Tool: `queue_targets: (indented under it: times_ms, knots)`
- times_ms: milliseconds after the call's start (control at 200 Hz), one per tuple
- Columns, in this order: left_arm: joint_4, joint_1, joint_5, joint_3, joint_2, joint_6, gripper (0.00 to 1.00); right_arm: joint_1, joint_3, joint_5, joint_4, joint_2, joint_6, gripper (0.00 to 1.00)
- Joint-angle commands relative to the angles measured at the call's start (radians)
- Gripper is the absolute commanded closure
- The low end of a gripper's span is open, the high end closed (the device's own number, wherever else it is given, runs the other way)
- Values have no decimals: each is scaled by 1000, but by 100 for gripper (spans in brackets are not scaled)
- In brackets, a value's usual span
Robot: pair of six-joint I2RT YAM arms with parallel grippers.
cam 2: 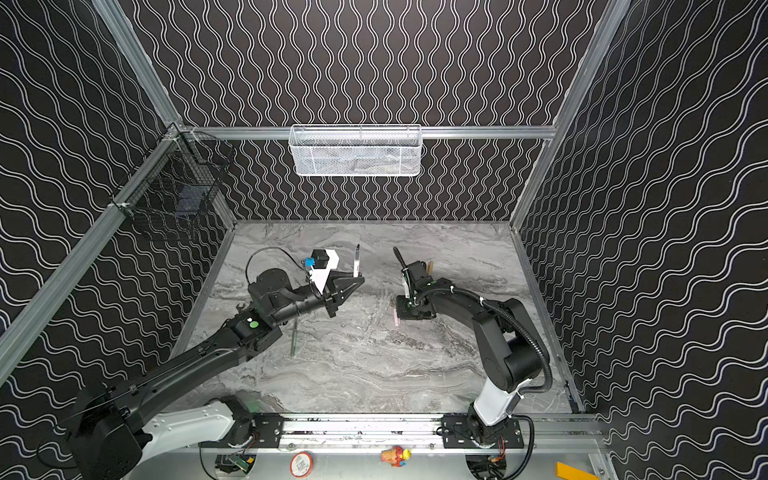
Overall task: Insert the pens into the pen caps
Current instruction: 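Lower the right gripper toward the pink cap lying on the table, then close the right gripper on the pink cap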
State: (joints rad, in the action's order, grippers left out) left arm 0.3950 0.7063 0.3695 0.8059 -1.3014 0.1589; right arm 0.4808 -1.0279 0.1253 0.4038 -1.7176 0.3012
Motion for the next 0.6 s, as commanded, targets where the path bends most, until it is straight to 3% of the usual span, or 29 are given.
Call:
queue_targets:
  times_ms: [0,596]
  knots:
    - [22,1,-31,15,-9,22,100,2,-15,18,-15,-12,-21,72]
    - [24,2,-5,22,-35,31,100,4,-35,37,-26,-58,-26,75]
